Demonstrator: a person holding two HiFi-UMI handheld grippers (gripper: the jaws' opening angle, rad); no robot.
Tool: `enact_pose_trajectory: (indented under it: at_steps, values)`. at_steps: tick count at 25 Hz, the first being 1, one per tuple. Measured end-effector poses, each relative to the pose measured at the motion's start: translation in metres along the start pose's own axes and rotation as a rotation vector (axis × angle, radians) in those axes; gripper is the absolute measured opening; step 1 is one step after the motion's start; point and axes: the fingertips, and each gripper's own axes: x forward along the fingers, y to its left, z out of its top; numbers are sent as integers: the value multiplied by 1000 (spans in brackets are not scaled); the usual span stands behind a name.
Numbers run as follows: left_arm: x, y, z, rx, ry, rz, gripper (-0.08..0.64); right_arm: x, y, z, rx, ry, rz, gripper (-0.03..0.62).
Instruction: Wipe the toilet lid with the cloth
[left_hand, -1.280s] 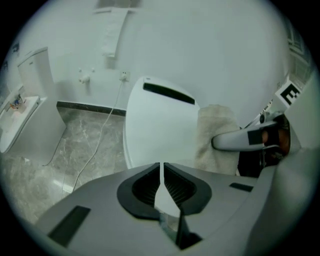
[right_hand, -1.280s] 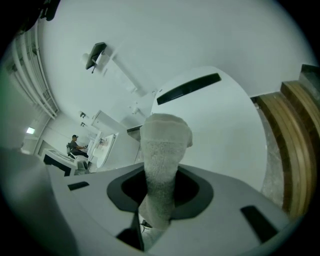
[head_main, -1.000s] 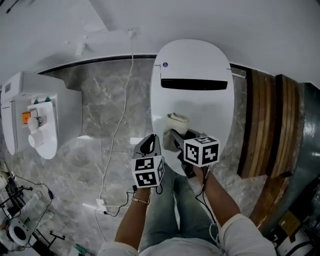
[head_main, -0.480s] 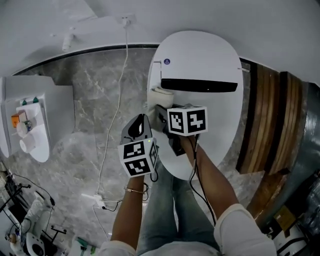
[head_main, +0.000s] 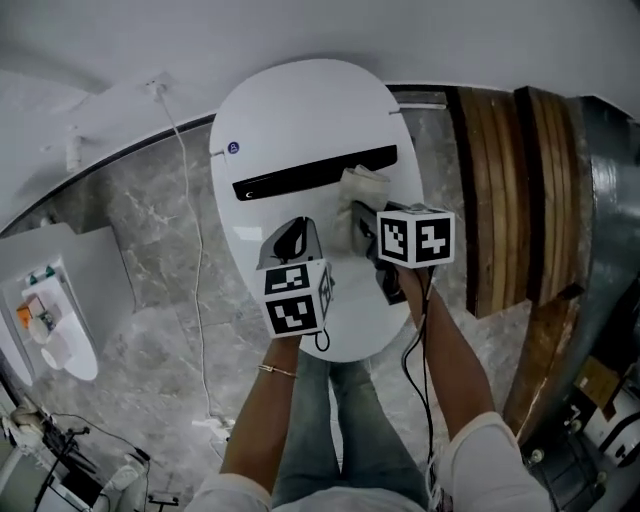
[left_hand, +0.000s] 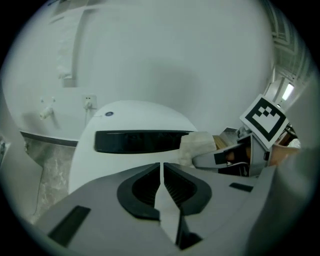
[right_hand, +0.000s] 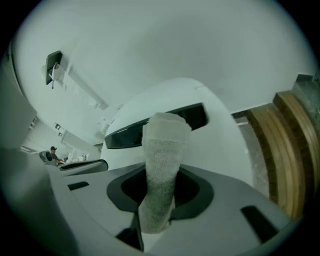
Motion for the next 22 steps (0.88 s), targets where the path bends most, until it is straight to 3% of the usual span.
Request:
enact_pose_trajectory:
  at_steps: [5, 10, 16, 22]
  values:
    - [31, -56, 2, 33, 24, -84, 35, -33, -75, 6, 26, -22, -134, 103]
    - [36, -72, 6, 23, 17, -96, 35, -41, -76, 6, -12, -18, -162, 103]
    - [-11, -1, 1, -93, -22, 38, 35, -16, 26, -22, -152, 47, -20, 103]
    - [-86, 101, -44, -209, -20, 232, 35, 26, 152, -78, -220, 137, 169, 103]
